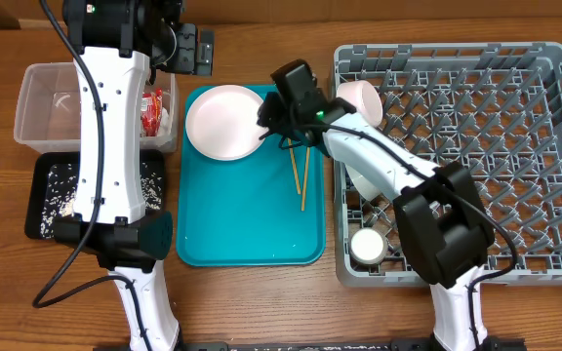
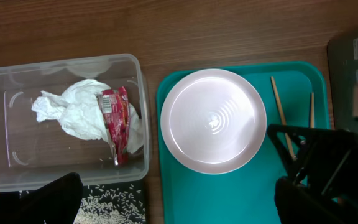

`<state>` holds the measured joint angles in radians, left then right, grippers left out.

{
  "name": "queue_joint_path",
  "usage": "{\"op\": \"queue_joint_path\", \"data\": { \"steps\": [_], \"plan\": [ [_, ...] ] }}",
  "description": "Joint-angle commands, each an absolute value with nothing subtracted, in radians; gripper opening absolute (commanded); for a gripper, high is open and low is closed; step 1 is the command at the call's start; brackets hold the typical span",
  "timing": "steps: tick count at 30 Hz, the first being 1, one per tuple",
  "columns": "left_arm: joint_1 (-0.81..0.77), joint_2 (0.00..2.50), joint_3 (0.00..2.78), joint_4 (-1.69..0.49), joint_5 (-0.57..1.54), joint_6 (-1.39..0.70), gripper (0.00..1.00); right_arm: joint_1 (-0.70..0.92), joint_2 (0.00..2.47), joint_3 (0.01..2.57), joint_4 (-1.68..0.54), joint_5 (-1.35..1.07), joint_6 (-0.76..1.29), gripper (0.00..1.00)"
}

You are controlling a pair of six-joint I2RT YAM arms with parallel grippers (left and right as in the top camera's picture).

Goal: Sort waste into correct bins and load items into the dishwasher
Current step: 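Move the right gripper to the pink plate and grasp its rim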

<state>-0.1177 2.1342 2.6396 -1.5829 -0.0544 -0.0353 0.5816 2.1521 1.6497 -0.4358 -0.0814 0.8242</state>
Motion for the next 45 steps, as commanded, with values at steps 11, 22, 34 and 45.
{"op": "queue_joint_path", "data": {
  "steps": [11, 22, 34, 45],
  "plan": [
    [-0.118, 2.124, 2.658, -1.582, -0.062, -0.049, 1.00, 0.634, 2.271, 1.650, -0.515, -0.008, 0.936, 0.24],
    [-0.118, 2.124, 2.658, -1.582, -0.062, -0.049, 1.00, 0.638, 2.248, 1.734, -0.680, 0.035, 0.935, 0.04],
    [-0.118, 2.124, 2.658, -1.582, -0.062, -0.049, 1.00, 0.651, 2.162, 1.757, -0.733, 0.202, 0.747, 0.04],
    [-0.118, 2.124, 2.658, -1.582, -0.062, -0.049, 1.00, 0.673, 1.940, 1.757, -0.965, 0.727, 0.608, 0.04]
  ]
}}
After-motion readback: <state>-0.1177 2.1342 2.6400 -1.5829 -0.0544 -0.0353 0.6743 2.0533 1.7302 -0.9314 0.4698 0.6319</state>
